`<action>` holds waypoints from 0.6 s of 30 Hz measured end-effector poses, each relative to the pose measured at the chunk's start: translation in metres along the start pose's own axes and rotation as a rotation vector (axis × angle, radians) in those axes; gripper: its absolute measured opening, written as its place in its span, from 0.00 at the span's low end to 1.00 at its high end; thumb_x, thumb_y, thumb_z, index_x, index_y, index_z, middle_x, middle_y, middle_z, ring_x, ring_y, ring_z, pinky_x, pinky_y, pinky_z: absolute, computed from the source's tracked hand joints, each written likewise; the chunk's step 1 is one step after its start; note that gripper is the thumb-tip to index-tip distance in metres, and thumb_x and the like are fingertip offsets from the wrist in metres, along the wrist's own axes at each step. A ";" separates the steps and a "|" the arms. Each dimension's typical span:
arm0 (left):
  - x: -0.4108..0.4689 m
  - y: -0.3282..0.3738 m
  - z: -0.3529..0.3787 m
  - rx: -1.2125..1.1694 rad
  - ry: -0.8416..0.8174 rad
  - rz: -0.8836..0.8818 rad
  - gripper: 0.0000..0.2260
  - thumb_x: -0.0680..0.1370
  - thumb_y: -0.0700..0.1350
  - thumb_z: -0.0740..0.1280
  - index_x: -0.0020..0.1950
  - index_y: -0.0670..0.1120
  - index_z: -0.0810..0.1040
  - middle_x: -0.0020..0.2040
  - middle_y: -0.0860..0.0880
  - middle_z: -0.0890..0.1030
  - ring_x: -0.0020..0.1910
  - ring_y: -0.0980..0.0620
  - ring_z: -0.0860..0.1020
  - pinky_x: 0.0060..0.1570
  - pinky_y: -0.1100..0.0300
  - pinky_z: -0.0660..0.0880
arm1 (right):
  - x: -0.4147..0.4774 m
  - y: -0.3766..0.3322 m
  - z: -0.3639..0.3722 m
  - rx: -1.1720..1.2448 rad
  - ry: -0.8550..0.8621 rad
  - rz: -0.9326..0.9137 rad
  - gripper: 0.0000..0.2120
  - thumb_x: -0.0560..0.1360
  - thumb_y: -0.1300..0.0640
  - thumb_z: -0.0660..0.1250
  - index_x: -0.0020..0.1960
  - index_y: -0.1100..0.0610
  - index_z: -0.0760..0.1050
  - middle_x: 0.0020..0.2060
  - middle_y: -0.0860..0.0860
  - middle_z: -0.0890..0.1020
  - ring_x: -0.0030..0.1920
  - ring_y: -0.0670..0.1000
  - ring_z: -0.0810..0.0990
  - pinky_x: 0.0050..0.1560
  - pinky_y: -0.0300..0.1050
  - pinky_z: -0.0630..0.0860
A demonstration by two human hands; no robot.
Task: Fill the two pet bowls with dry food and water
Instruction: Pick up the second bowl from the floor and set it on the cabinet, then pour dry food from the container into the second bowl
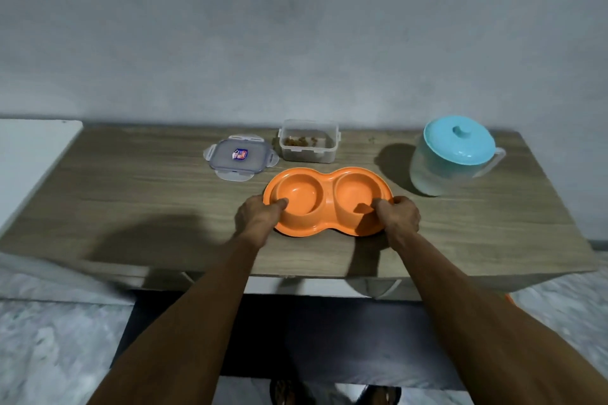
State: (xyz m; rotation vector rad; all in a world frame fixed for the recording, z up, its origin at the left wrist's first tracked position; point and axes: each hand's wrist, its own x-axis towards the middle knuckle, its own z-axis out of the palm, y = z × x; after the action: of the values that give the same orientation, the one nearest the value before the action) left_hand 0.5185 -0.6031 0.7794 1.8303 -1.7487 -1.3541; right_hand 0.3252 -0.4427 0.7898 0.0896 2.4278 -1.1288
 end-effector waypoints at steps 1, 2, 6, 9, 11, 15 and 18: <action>0.004 -0.002 0.000 0.015 -0.003 -0.003 0.17 0.62 0.64 0.71 0.35 0.50 0.79 0.39 0.48 0.84 0.42 0.43 0.83 0.47 0.45 0.82 | 0.001 -0.001 0.002 -0.006 -0.001 -0.002 0.24 0.72 0.49 0.71 0.66 0.57 0.76 0.63 0.59 0.77 0.62 0.62 0.76 0.61 0.54 0.73; 0.008 -0.006 0.000 0.026 -0.009 -0.006 0.19 0.61 0.65 0.70 0.36 0.50 0.80 0.39 0.48 0.84 0.42 0.43 0.83 0.47 0.46 0.82 | 0.001 -0.002 0.004 -0.013 -0.003 -0.003 0.24 0.71 0.49 0.71 0.65 0.57 0.76 0.63 0.59 0.78 0.62 0.62 0.77 0.60 0.54 0.74; 0.011 -0.005 -0.001 0.079 -0.034 -0.001 0.23 0.60 0.67 0.68 0.41 0.49 0.82 0.41 0.47 0.84 0.42 0.43 0.83 0.48 0.48 0.82 | 0.002 0.000 0.006 -0.054 0.008 -0.004 0.24 0.71 0.48 0.70 0.64 0.57 0.77 0.62 0.59 0.78 0.61 0.62 0.77 0.60 0.53 0.74; 0.014 -0.006 0.001 0.129 -0.050 0.015 0.26 0.60 0.68 0.67 0.43 0.48 0.82 0.41 0.46 0.84 0.42 0.43 0.83 0.48 0.47 0.82 | 0.005 0.001 0.006 -0.080 -0.012 -0.003 0.25 0.70 0.46 0.70 0.62 0.58 0.77 0.61 0.60 0.79 0.59 0.62 0.78 0.59 0.54 0.75; 0.010 -0.004 0.001 0.165 -0.050 0.026 0.25 0.64 0.68 0.68 0.45 0.47 0.82 0.43 0.45 0.85 0.42 0.43 0.82 0.49 0.47 0.81 | 0.005 -0.002 0.004 -0.120 -0.018 -0.011 0.28 0.69 0.42 0.68 0.62 0.59 0.77 0.61 0.60 0.78 0.59 0.63 0.78 0.59 0.55 0.76; -0.005 0.004 -0.005 0.239 0.016 0.136 0.32 0.72 0.65 0.68 0.61 0.39 0.78 0.59 0.38 0.80 0.58 0.38 0.78 0.58 0.48 0.76 | 0.008 -0.033 0.004 -0.181 0.100 -0.155 0.32 0.72 0.39 0.66 0.66 0.61 0.74 0.65 0.61 0.73 0.66 0.64 0.73 0.66 0.58 0.72; -0.011 -0.006 -0.011 0.260 -0.022 0.344 0.38 0.68 0.72 0.67 0.67 0.46 0.73 0.64 0.42 0.75 0.66 0.42 0.72 0.62 0.47 0.72 | 0.017 -0.073 0.021 -0.130 0.050 -0.304 0.24 0.75 0.43 0.65 0.58 0.63 0.79 0.57 0.61 0.81 0.58 0.62 0.79 0.54 0.50 0.75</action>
State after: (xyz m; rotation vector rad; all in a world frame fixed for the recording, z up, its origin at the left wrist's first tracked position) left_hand 0.5325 -0.5960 0.7857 1.5352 -2.2135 -1.0577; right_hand 0.3004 -0.5089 0.8221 -0.3054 2.6141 -1.0995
